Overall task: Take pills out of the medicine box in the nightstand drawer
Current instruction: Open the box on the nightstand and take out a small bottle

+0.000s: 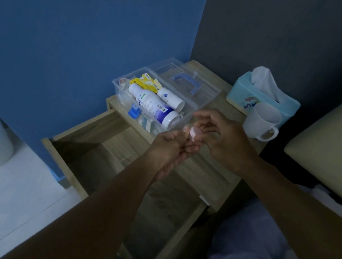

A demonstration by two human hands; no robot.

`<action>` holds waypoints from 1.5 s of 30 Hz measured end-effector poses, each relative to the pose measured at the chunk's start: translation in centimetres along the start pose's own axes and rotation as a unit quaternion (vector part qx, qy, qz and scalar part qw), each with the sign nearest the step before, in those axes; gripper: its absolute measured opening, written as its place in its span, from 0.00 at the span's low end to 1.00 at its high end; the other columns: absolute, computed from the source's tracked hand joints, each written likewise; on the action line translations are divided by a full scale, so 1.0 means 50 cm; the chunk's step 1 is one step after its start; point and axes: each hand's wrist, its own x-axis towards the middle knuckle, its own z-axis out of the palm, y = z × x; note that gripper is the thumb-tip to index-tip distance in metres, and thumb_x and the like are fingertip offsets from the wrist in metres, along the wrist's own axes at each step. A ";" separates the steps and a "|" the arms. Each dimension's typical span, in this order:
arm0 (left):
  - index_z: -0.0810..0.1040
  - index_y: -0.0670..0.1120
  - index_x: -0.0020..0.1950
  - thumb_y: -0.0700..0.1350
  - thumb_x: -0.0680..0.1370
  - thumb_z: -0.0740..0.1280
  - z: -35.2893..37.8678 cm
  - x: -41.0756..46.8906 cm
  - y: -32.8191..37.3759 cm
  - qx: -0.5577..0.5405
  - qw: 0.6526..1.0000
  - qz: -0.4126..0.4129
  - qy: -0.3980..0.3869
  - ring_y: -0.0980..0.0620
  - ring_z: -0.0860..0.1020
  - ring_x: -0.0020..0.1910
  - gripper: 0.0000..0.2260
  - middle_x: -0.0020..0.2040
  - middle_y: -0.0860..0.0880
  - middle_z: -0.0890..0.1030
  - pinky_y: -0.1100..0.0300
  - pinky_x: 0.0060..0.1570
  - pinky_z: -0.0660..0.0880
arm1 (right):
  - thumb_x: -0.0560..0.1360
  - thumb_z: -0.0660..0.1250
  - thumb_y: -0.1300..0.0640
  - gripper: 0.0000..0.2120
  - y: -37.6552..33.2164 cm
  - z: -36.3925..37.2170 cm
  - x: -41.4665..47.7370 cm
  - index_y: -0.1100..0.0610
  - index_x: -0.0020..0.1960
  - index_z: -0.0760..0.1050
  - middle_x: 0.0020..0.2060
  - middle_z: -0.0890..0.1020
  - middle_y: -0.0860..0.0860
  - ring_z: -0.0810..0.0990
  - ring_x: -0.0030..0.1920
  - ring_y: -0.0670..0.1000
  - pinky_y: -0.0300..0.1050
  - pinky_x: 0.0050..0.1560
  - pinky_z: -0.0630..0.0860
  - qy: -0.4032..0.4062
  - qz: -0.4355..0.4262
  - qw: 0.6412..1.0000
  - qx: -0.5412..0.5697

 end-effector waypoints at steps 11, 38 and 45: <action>0.80 0.36 0.55 0.47 0.82 0.62 0.001 0.012 -0.002 -0.011 1.000 -0.006 0.023 0.51 0.83 0.44 0.15 0.54 0.37 0.81 0.56 0.58 0.80 | 0.74 0.73 0.52 0.09 -0.010 0.010 0.000 0.56 0.48 0.86 0.37 0.82 0.48 0.77 0.40 0.44 0.31 0.40 0.70 0.061 -0.038 0.989 -0.128; 0.80 0.35 0.56 0.45 0.82 0.62 -0.021 0.028 -0.029 0.012 0.999 -0.037 0.019 0.49 0.83 0.52 0.15 0.55 0.42 0.83 0.53 0.58 0.80 | 0.65 0.71 0.31 0.33 0.009 0.006 0.000 0.49 0.63 0.79 0.55 0.83 0.44 0.79 0.53 0.40 0.39 0.51 0.77 -0.033 0.061 0.982 -0.175; 0.80 0.36 0.59 0.48 0.83 0.59 -0.029 0.025 -0.040 0.020 0.999 -0.028 0.003 0.52 0.84 0.45 0.17 0.53 0.39 0.85 0.54 0.60 0.78 | 0.73 0.72 0.58 0.11 -0.002 0.001 -0.003 0.54 0.55 0.84 0.47 0.85 0.50 0.80 0.47 0.43 0.33 0.48 0.74 -0.076 -0.049 0.983 -0.159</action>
